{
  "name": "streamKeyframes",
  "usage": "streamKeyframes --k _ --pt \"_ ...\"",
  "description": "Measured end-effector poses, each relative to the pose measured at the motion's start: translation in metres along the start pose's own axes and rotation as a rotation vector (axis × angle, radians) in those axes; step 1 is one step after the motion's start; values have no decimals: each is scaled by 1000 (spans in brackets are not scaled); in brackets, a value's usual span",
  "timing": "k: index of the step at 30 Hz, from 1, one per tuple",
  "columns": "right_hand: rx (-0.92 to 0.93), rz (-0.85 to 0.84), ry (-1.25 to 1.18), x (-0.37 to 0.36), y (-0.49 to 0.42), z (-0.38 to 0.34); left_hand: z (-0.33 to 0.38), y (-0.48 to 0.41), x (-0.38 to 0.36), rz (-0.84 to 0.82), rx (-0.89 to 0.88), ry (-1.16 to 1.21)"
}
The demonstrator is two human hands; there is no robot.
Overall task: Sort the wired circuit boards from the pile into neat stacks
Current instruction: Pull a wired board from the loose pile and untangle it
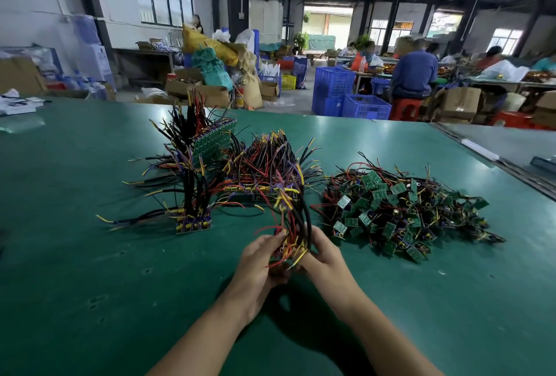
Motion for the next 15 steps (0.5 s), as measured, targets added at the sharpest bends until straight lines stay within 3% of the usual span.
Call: streamKeyframes --k 5,10,15 --pt "-70 -6 -92 0 1 3 3 0 5 82 -90 -110" --pt "45 104 199 6 0 -1 6 -2 12 234 -243 -257" --pt "65 167 222 12 -1 6 7 -1 13 280 -285 -223"
Point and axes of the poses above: each hand's wrist, its own y-axis away from the middle knuckle, its own x-axis out of the back of the hand, z = x × y, the point moved 8 cm from there along -y, towards the middle knuckle, and after that the axes turned 10 degrees about -y, right-handed, at the moved point
